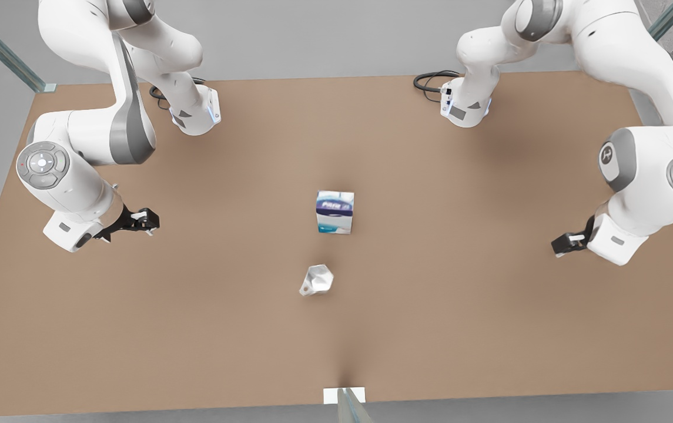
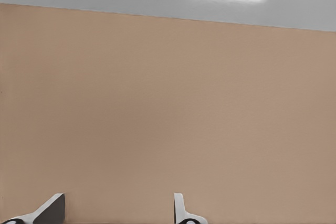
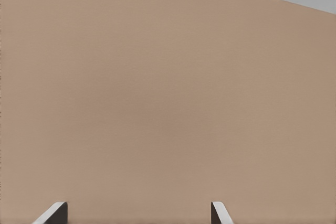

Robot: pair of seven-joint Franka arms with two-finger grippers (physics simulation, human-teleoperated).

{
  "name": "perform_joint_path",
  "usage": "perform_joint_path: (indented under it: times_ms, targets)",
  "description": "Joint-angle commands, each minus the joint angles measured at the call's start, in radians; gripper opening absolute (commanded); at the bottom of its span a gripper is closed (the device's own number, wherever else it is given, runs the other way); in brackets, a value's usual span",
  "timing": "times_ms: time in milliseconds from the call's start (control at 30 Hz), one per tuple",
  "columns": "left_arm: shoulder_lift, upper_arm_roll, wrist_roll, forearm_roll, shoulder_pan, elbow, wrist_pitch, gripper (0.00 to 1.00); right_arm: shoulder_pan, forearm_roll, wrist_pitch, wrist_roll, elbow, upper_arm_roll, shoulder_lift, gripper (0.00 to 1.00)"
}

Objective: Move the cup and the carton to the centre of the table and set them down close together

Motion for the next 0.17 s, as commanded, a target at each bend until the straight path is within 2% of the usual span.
perform_joint_path:
  times_ms: [0,133]
  targets:
    - [0.002,0.000,-0.001,0.049,-0.010,-0.004,-0.004,1.00,0.000,0.001,0.000,-0.001,0.000,0.000,0.000,1.00]
    - [0.020,-0.008,-0.040,0.125,-0.059,-0.028,-0.005,1.00,0.000,0.000,0.000,-0.001,0.000,0.000,0.000,1.00]
